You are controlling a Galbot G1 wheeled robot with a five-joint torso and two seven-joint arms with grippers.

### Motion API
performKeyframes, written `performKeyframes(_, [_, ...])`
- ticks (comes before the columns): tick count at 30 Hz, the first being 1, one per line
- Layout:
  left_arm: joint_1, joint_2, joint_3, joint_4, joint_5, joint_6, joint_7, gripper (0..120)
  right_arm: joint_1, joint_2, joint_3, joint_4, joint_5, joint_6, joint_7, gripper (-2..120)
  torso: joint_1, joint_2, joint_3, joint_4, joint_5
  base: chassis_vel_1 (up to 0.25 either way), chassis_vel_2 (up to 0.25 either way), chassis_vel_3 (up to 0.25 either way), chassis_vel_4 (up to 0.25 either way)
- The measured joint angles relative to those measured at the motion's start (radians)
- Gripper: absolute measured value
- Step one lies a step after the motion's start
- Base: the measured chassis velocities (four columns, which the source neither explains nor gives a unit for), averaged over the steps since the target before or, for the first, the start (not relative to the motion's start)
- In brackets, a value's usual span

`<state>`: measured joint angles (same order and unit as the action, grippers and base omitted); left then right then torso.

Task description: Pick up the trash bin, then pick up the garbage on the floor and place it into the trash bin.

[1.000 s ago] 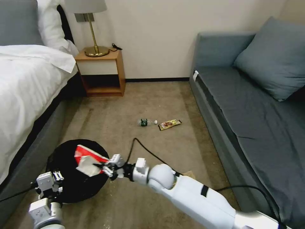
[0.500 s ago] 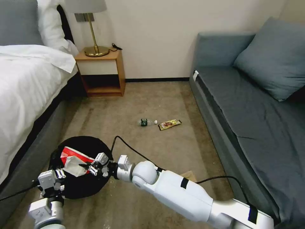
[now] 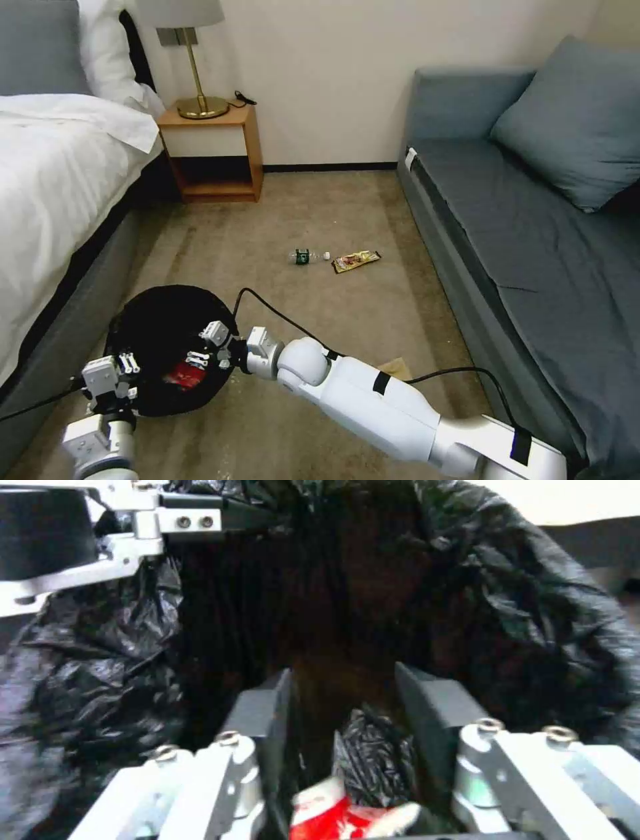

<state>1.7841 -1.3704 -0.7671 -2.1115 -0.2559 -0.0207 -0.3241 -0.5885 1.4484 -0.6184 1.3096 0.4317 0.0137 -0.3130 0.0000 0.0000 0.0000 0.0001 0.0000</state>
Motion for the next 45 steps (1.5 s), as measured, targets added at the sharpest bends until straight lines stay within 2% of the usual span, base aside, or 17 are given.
performKeyframes(4, [-0.005,0.008,-0.001,0.010,-0.009,0.000,-0.002,7,0.003,-0.067,0.034,0.030,-0.027,0.011,-0.026,69,0.000,0.000,0.000,0.0001,0.0002,0.000,0.000,0.000,0.000])
performKeyframes(5, [-0.005,0.008,-0.001,0.010,-0.009,0.000,-0.002,7,0.003,-0.067,0.034,0.030,-0.027,0.011,-0.026,69,0.000,0.000,0.000,0.0001,0.0002,0.000,0.000,0.000,0.000])
performKeyframes(9, [-0.013,0.012,-0.001,0.016,-0.012,0.001,-0.004,7,0.009,-0.194,0.080,0.073,-0.029,-0.022,-0.088,87,0.000,0.000,0.000,-0.0002,0.0003,0.000,0.000,0.000,0.000])
performKeyframes(10, [-0.013,0.012,-0.001,0.016,-0.012,0.001,-0.004,7,0.009,-0.194,0.080,0.073,-0.029,-0.022,-0.088,87,0.000,0.000,0.000,-0.0002,0.0003,0.000,0.000,0.000,0.000])
performKeyframes(14, [-0.018,0.012,-0.001,0.024,-0.012,0.001,-0.005,7,0.001,-0.296,0.121,0.062,-0.077,-0.029,-0.135,99,0.000,0.000,0.000,-0.0003,0.0003,0.000,0.000,0.000,0.000])
performKeyframes(21, [-0.026,0.009,-0.001,0.032,-0.011,0.001,-0.005,7,-0.033,-0.347,0.207,-0.059,-0.238,0.020,-0.220,100,0.000,0.000,0.000,-0.0003,0.0004,0.000,0.000,0.000,0.000])
performKeyframes(24, [-0.031,0.002,0.000,0.040,-0.008,-0.001,-0.005,7,-0.061,-0.358,0.271,-0.147,-0.431,0.086,-0.296,100,0.000,0.000,0.000,-0.0003,0.0003,0.000,0.000,0.000,0.000])
performKeyframes(25, [-0.031,0.002,0.000,0.040,-0.008,-0.001,-0.005,7,-0.061,-0.358,0.271,-0.147,-0.431,0.086,-0.296,100,0.000,0.000,0.000,-0.0003,0.0003,0.000,0.000,0.000,0.000])
performKeyframes(28, [-0.035,-0.003,0.000,0.044,-0.002,-0.006,-0.005,7,-0.084,-0.360,0.320,-0.217,-0.577,0.142,-0.342,100,0.000,0.000,0.000,-0.0003,0.0003,0.000,0.000,0.000,0.000])
performKeyframes(32, [-0.037,-0.004,0.000,0.046,-0.001,-0.007,-0.005,7,-0.091,-0.361,0.328,-0.237,-0.611,0.156,-0.352,100,0.000,0.000,0.000,-0.0002,0.0002,0.000,0.000,0.000,0.000])
performKeyframes(33, [-0.038,-0.006,0.000,0.048,0.002,-0.008,-0.005,7,-0.102,-0.363,0.332,-0.255,-0.658,0.170,-0.358,100,0.000,0.000,0.000,-0.0002,0.0001,0.000,0.000,0.000,0.000])
performKeyframes(37, [-0.037,-0.009,0.000,0.050,0.006,-0.014,-0.005,7,-0.124,-0.358,0.359,-0.295,-0.714,0.183,-0.360,100,0.000,0.000,0.000,-0.0001,0.0003,0.000,0.000,0.000,0.000])
performKeyframes(45, [-0.036,-0.020,0.000,0.051,0.017,-0.022,-0.004,7,-0.130,-0.345,0.411,-0.387,-0.789,0.214,-0.354,99,0.000,0.000,0.000,-0.0001,-0.0001,0.000,0.000,0.000,0.000])
